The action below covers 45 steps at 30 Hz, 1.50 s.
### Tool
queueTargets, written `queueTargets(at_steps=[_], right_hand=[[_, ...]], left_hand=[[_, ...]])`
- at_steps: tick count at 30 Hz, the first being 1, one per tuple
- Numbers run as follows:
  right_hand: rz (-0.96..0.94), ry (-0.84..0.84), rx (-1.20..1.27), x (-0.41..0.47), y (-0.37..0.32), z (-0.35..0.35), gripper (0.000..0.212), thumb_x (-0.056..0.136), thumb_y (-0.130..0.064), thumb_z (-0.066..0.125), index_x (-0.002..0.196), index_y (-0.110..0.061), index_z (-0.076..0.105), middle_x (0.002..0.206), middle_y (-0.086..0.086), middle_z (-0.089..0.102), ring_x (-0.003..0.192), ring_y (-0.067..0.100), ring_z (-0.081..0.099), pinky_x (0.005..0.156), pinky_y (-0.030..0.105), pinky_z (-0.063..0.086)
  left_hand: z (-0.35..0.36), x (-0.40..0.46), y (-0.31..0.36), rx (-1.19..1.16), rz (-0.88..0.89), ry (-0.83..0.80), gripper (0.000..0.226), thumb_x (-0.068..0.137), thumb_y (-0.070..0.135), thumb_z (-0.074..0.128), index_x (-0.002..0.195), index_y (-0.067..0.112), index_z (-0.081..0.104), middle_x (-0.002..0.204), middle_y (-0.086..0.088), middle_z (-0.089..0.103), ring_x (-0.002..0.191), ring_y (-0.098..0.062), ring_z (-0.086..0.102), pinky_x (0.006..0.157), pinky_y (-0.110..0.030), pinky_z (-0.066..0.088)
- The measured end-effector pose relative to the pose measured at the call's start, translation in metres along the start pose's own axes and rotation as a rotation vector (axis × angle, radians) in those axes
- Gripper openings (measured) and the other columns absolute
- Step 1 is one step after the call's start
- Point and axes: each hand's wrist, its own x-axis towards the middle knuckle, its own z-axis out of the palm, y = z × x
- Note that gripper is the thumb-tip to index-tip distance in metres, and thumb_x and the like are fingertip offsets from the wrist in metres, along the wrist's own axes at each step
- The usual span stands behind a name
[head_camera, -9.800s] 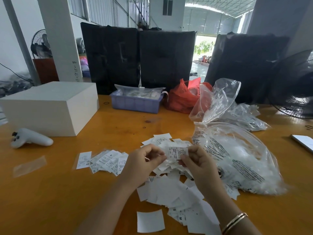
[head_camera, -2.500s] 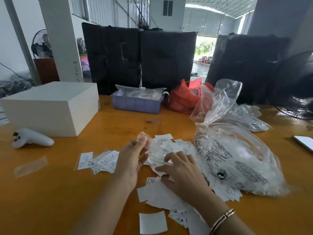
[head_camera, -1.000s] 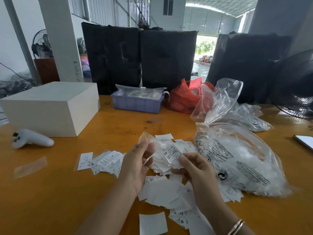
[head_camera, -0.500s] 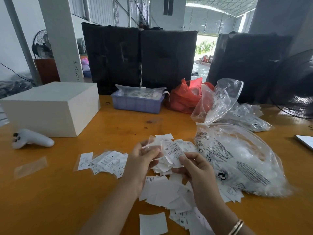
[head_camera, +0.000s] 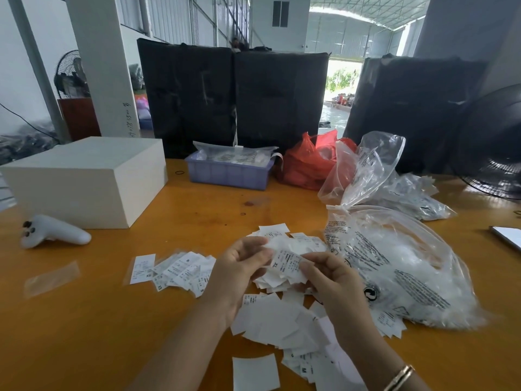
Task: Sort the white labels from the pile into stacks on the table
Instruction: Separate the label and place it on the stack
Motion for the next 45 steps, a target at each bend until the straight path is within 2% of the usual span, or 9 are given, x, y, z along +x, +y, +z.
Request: queueTargets(at_steps=[7, 12, 19, 24, 28, 34, 38, 41, 45], right_hand=[[-0.02, -0.053, -0.102, 0.0, -0.003, -0.001, 0.013, 0.086, -0.008, 0.066, 0.088, -0.02, 0.072, 0.071, 0.003, 0.072, 0.065, 0.021, 0.07, 0.068, 0.037, 0.058], [-0.03, -0.021, -0.125, 0.001, 0.001, 0.002, 0.021, 0.085, -0.013, 0.067, 0.101, -0.026, 0.062, 0.067, 0.0, 0.07, 0.062, 0.017, 0.069, 0.057, 0.027, 0.056], [0.002, -0.04, -0.11, 0.001, 0.005, 0.004, 0.004, 0.084, -0.009, 0.069, 0.081, -0.007, 0.067, 0.069, 0.007, 0.072, 0.058, 0.016, 0.067, 0.054, 0.018, 0.051], [-0.018, -0.092, -0.157, 0.0, 0.006, 0.006, 0.006, 0.086, -0.01, 0.066, 0.082, -0.01, 0.069, 0.069, 0.004, 0.072, 0.058, 0.01, 0.066, 0.051, 0.012, 0.047], [-0.028, 0.001, -0.084, 0.004, 0.0, -0.003, 0.015, 0.091, -0.009, 0.059, 0.086, -0.017, 0.07, 0.072, 0.004, 0.071, 0.059, 0.011, 0.064, 0.054, 0.018, 0.049], [-0.364, 0.271, -0.445, 0.012, -0.009, -0.026, 0.015, 0.09, -0.008, 0.06, 0.085, -0.021, 0.065, 0.07, -0.006, 0.065, 0.058, 0.008, 0.057, 0.052, 0.014, 0.046], [-0.603, 0.418, -0.877, 0.019, -0.013, -0.046, 0.014, 0.087, -0.001, 0.061, 0.096, -0.009, 0.068, 0.094, 0.004, 0.066, 0.086, 0.019, 0.059, 0.073, 0.028, 0.05], [-0.546, 0.459, -1.022, 0.026, -0.012, -0.063, 0.021, 0.09, 0.002, 0.056, 0.107, -0.004, 0.067, 0.105, 0.015, 0.068, 0.095, 0.032, 0.061, 0.083, 0.052, 0.052], [-0.181, 0.373, -1.229, 0.034, -0.007, -0.069, 0.038, 0.096, -0.006, 0.046, 0.133, -0.013, 0.049, 0.107, 0.016, 0.065, 0.091, 0.031, 0.06, 0.085, 0.048, 0.05]], left_hand=[[0.002, -0.003, -0.002, 0.101, 0.008, -0.056, 0.015, 0.079, 0.02, 0.075, 0.088, 0.032, 0.073, 0.092, 0.006, 0.074, 0.092, -0.017, 0.069, 0.076, -0.028, 0.055], [0.007, -0.005, -0.005, 0.15, 0.001, -0.086, 0.017, 0.083, 0.014, 0.072, 0.095, 0.027, 0.07, 0.093, 0.0, 0.075, 0.085, -0.016, 0.071, 0.07, -0.025, 0.055], [0.008, -0.005, -0.006, 0.056, -0.024, 0.003, 0.022, 0.081, 0.013, 0.074, 0.098, 0.026, 0.069, 0.079, 0.003, 0.074, 0.075, -0.014, 0.072, 0.064, -0.023, 0.055], [0.013, -0.008, -0.008, 0.059, -0.047, -0.025, 0.027, 0.079, 0.018, 0.076, 0.103, 0.028, 0.067, 0.093, -0.011, 0.073, 0.077, -0.019, 0.072, 0.061, -0.021, 0.053], [0.001, -0.001, 0.0, 0.072, -0.043, 0.083, 0.024, 0.081, 0.02, 0.074, 0.098, 0.034, 0.067, 0.102, -0.007, 0.07, 0.092, -0.029, 0.068, 0.075, -0.036, 0.059], [-0.041, 0.012, 0.018, 0.736, 0.086, 0.32, 0.053, 0.084, 0.02, 0.072, 0.128, 0.032, 0.045, 0.108, 0.007, 0.058, 0.083, -0.014, 0.063, 0.055, -0.022, 0.05], [-0.051, 0.014, 0.009, 1.088, 0.029, 0.324, 0.067, 0.084, 0.015, 0.071, 0.141, 0.024, 0.036, 0.133, -0.005, 0.055, 0.111, -0.025, 0.058, 0.078, -0.029, 0.052], [-0.051, 0.014, 0.003, 1.329, 0.024, 0.33, 0.066, 0.086, 0.023, 0.069, 0.142, 0.025, 0.035, 0.141, -0.004, 0.043, 0.124, -0.022, 0.046, 0.093, -0.032, 0.047], [-0.043, 0.014, 0.003, 1.445, 0.178, 0.411, 0.053, 0.088, 0.04, 0.063, 0.136, 0.034, 0.042, 0.148, 0.0, 0.032, 0.134, -0.022, 0.03, 0.103, -0.035, 0.038]])
